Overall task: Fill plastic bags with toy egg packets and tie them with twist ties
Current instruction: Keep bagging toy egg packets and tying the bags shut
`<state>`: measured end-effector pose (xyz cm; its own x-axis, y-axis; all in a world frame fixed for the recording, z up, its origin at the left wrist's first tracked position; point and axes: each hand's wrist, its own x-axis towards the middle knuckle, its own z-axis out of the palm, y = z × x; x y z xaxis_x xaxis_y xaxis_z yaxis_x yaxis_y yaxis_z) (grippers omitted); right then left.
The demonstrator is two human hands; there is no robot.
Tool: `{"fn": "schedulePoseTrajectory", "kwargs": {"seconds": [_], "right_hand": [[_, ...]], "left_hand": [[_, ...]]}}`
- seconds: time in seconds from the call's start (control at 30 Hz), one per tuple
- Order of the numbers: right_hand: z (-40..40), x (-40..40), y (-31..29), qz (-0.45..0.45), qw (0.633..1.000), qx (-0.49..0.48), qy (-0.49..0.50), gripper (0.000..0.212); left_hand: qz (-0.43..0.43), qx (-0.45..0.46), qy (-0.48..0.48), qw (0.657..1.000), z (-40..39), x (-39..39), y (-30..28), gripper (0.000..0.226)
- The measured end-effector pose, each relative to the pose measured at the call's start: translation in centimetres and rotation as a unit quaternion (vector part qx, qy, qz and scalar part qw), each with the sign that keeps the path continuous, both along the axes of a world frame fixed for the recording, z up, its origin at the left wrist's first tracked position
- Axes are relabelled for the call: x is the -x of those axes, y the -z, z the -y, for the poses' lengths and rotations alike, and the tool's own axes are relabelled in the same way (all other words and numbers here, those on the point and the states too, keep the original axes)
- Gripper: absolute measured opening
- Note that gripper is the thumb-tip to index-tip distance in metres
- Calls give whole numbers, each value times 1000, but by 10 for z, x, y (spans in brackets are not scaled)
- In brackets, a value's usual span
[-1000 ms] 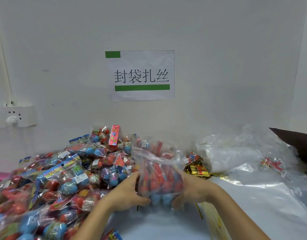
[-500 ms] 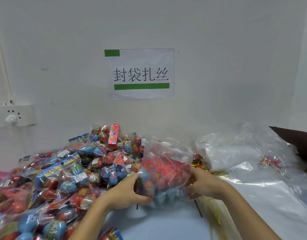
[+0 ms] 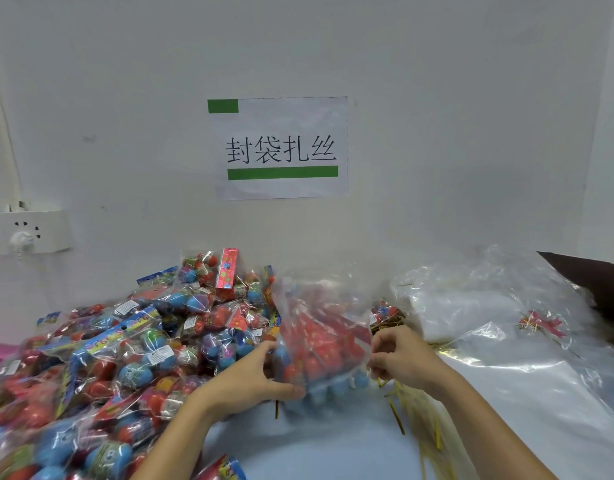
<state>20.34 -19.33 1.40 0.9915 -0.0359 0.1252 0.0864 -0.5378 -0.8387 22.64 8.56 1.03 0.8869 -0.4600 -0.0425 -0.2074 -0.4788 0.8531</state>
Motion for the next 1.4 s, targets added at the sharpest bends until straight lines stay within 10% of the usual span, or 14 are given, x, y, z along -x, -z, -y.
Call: {"fn": "schedulePoseTrajectory", "kwargs": {"seconds": [0.27, 0.47, 0.7, 0.93, 1.4], "right_hand": [[10, 6, -14, -74, 991, 107, -35, 12], [18, 26, -50, -45, 982, -114, -146, 64], [-13, 27, -66, 120, 991, 45, -32, 6], [-16, 30, -83, 248, 964, -70, 66, 18], [-25, 32, -87, 256, 963, -66, 59, 20]], "left_hand": [[22, -2, -11, 1000, 3, 5, -6, 72], [57, -7, 31, 998, -4, 11, -37, 107], [262, 111, -95, 954, 24, 17, -61, 10], [343, 204, -192, 897, 31, 24, -75, 8], [312, 160, -217, 911, 23, 30, -91, 7]]}}
